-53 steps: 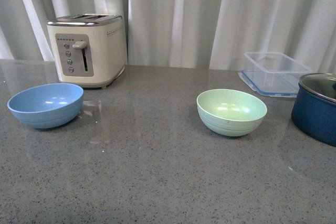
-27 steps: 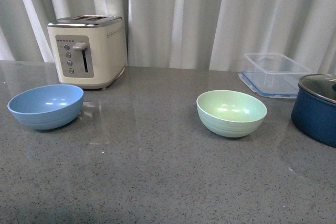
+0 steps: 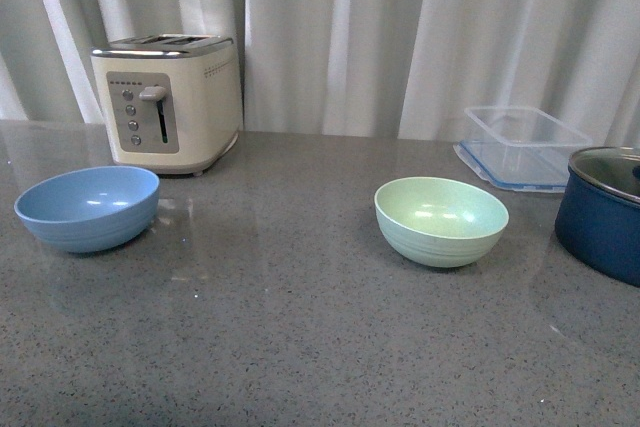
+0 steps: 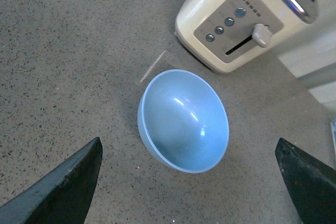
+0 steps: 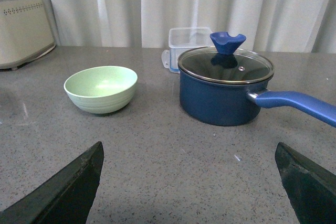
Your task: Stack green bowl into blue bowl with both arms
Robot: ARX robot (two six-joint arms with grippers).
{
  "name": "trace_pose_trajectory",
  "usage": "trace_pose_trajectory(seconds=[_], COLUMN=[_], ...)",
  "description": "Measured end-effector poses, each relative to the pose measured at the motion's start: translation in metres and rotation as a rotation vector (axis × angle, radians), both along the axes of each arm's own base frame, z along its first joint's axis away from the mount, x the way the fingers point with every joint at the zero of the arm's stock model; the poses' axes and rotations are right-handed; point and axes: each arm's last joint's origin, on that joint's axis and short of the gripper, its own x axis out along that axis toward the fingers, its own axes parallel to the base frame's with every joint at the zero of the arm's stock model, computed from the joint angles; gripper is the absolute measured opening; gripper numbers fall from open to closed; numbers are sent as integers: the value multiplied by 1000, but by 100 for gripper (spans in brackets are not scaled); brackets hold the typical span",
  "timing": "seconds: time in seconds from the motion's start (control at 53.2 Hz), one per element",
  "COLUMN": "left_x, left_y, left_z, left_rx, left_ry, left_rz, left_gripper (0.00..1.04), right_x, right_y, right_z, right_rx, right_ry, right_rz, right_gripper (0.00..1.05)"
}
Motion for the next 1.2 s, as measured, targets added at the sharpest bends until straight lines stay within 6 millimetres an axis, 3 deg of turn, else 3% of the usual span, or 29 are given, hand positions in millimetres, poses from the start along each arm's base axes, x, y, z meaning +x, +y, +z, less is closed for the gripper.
trace_pose_trajectory(seconds=[0.169,0.376,0.583,0.846,0.977,1.203], left_x=[52,84,110,121,124,126], left_y=[7,9,4,-5,-7,-8], left_z=[-26,-43,-61,-69,-70,-70], left_rx=[-10,-4,17,51,74,80], left_ry=[149,229,317,362,382,383], left_rz=[31,33,25,4,-1,-2], left_gripper=[98,98,98,98,70,38], right_x=[0,0,0,0,0,0], right_y=[0,0,0,0,0,0], right_z=[0,0,0,0,0,0], right_rx=[0,0,0,0,0,0], right_ry=[0,0,0,0,0,0], right_rz=[0,0,0,0,0,0], right_gripper=[95,95,95,95,95,95])
